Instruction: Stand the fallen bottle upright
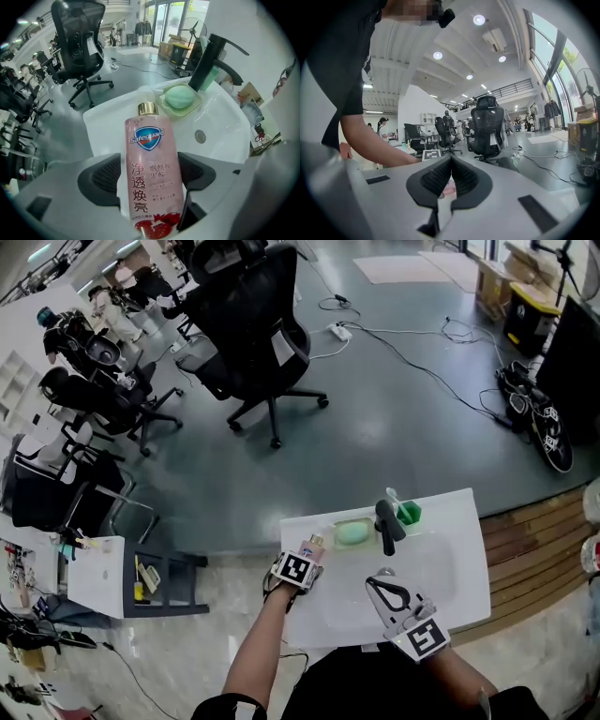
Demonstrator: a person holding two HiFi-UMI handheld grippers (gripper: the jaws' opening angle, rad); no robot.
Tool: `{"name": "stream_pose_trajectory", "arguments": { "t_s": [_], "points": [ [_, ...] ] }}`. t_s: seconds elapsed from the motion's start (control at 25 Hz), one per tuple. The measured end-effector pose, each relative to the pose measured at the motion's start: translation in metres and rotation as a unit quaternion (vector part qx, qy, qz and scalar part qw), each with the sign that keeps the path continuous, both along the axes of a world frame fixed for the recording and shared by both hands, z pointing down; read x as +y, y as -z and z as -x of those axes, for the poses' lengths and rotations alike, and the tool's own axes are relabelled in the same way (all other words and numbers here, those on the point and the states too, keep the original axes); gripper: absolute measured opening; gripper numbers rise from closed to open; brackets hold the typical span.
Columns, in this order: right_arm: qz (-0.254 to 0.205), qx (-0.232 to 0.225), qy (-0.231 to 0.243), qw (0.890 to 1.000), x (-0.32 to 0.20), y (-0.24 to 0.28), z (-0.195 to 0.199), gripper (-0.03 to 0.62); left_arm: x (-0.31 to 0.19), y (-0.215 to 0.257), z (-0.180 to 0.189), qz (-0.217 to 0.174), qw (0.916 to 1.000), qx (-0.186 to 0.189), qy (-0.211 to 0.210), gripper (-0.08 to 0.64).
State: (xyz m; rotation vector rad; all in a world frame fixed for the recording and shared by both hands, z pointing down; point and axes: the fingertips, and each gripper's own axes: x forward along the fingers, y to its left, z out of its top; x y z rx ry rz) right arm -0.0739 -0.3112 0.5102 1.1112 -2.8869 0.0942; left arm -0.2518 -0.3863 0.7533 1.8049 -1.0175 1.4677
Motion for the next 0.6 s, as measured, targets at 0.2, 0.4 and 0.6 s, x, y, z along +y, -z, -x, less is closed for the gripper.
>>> {"name": "stream_pose_trajectory", "arguments": {
  "t_s": [0.2, 0.4, 0.6],
  "points": [
    [0.002, 0.034, 0.004, 0.999, -0.001, -0.005, -0.007, 0.015, -0.009, -0.001, -0.004, 0.003, 0.9998, -0.017, -0.012, 0.373],
    [0.009, 0.031, -0.001, 0.999, 0.004, -0.003, -0.013, 0.015, 0.005, -0.01, -0.021, 0.025, 0.9995, 0.018, -0.011, 0.342],
    [0.008, 0.036, 0.008, 0.999, 0.01, 0.0, -0.012, 0.015, -0.007, 0.004, -0.003, -0.013, 0.9998, -0.013, 0.001, 0.319]
  ]
}}
